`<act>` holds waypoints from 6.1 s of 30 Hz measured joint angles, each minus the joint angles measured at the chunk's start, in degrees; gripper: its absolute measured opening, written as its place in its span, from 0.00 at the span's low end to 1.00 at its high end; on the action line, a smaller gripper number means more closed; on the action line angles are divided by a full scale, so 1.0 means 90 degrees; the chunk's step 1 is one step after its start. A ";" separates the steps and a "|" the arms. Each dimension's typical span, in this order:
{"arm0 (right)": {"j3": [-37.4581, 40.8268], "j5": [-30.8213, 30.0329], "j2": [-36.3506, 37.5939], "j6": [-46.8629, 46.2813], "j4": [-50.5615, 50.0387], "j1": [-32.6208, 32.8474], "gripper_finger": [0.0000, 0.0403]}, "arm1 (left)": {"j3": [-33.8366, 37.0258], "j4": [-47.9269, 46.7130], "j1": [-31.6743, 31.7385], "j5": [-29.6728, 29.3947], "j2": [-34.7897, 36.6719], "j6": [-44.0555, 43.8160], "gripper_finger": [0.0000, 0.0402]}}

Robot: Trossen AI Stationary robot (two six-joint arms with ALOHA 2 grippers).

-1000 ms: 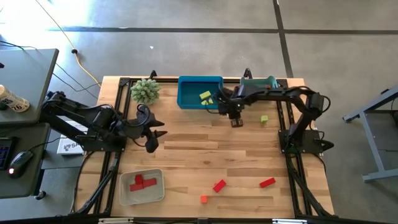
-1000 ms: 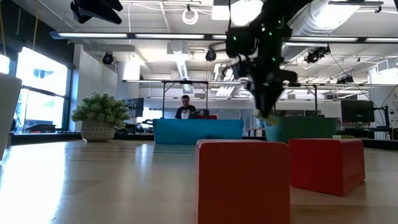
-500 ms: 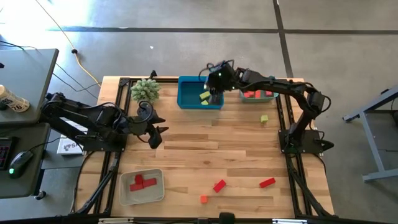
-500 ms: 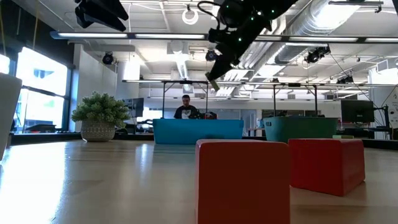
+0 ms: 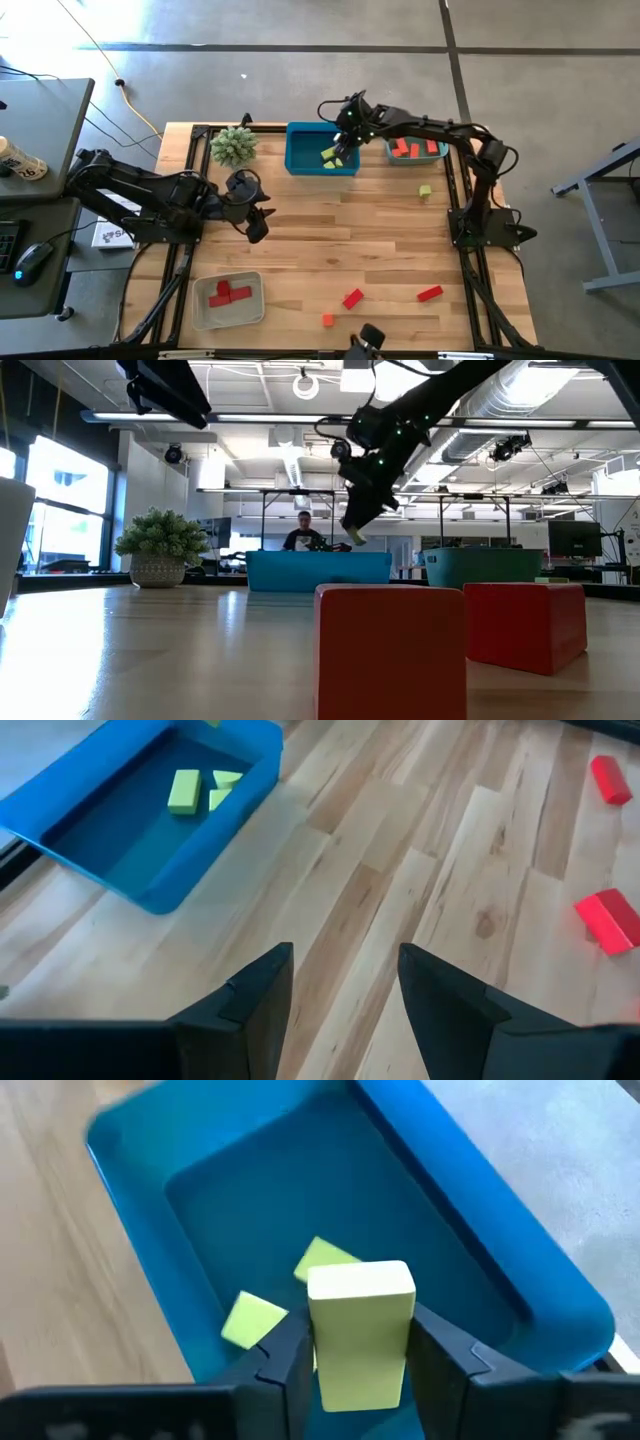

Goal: Sort & place blocks by color
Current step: Put the green block into the blue bin, then put the red block into the gray bin

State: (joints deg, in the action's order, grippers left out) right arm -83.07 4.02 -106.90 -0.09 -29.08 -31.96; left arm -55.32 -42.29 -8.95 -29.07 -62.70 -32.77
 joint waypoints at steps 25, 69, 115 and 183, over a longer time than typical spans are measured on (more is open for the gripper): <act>-0.1439 0.0733 -0.0081 -0.0846 -0.2023 0.0933 0.52 | -0.0003 -0.0061 0.0098 -0.0133 0.0121 0.0674 0.43; -0.1644 -0.0542 -0.0079 -0.4100 -0.2557 0.6411 0.52 | -0.0003 -0.0179 0.0533 0.2503 0.0177 0.0606 0.43; 0.1281 -0.0744 -0.0079 0.0131 -0.0070 0.7028 0.52 | 0.0031 -0.0610 -0.1022 0.3015 -0.0300 -0.2031 0.58; -0.1150 -0.2999 -0.0358 -0.3048 0.0496 0.6677 0.26 | 0.0033 0.2474 -0.1008 0.2991 -0.0476 0.1664 0.58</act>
State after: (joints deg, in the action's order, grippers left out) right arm -93.41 -22.97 -110.13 -27.52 -24.62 28.13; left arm -55.02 -20.02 -18.02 -2.15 -66.98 -17.80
